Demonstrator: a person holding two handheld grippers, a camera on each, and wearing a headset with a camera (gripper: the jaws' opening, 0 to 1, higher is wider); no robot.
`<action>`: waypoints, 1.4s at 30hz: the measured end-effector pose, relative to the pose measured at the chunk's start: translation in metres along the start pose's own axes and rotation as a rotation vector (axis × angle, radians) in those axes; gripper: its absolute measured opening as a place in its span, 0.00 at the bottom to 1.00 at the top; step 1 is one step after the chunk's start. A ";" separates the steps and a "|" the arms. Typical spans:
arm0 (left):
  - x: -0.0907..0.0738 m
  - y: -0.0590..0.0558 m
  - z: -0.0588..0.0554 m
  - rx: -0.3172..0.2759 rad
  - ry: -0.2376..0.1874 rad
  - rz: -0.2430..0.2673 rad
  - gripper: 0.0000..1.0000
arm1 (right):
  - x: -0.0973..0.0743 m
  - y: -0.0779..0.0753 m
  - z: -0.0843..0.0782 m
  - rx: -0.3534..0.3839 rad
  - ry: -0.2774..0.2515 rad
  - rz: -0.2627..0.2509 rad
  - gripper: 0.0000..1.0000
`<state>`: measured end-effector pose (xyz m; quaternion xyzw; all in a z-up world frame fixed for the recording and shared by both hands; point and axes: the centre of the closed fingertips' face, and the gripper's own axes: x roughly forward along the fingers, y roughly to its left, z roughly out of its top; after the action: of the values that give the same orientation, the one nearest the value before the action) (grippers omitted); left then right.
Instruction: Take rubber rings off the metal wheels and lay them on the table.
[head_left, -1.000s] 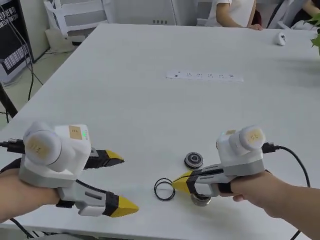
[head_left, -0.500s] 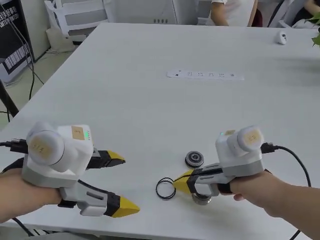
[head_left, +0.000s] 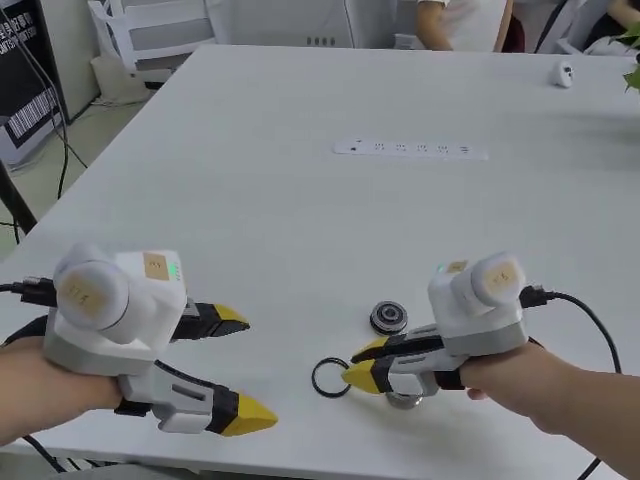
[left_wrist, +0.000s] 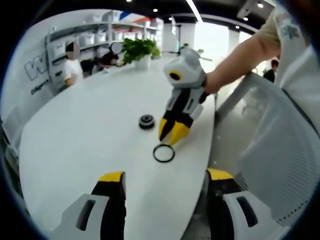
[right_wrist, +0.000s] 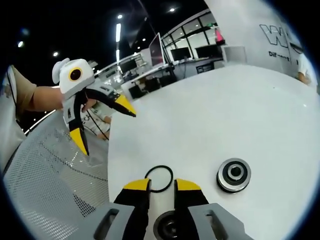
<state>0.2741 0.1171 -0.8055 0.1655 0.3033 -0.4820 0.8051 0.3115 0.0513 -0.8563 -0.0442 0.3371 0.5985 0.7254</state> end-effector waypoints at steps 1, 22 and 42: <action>0.000 0.000 0.000 0.000 0.001 0.000 0.65 | -0.001 0.000 0.001 0.000 -0.005 0.000 0.16; 0.010 0.013 0.024 0.027 -0.010 -0.001 0.64 | -0.032 -0.009 0.030 0.000 -0.123 -0.041 0.26; 0.038 0.030 0.046 0.048 -0.013 -0.012 0.61 | -0.059 -0.041 0.026 -0.005 -0.149 -0.140 0.30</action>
<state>0.3289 0.0798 -0.7960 0.1798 0.2876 -0.4949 0.8000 0.3565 0.0029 -0.8185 -0.0248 0.2768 0.5487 0.7884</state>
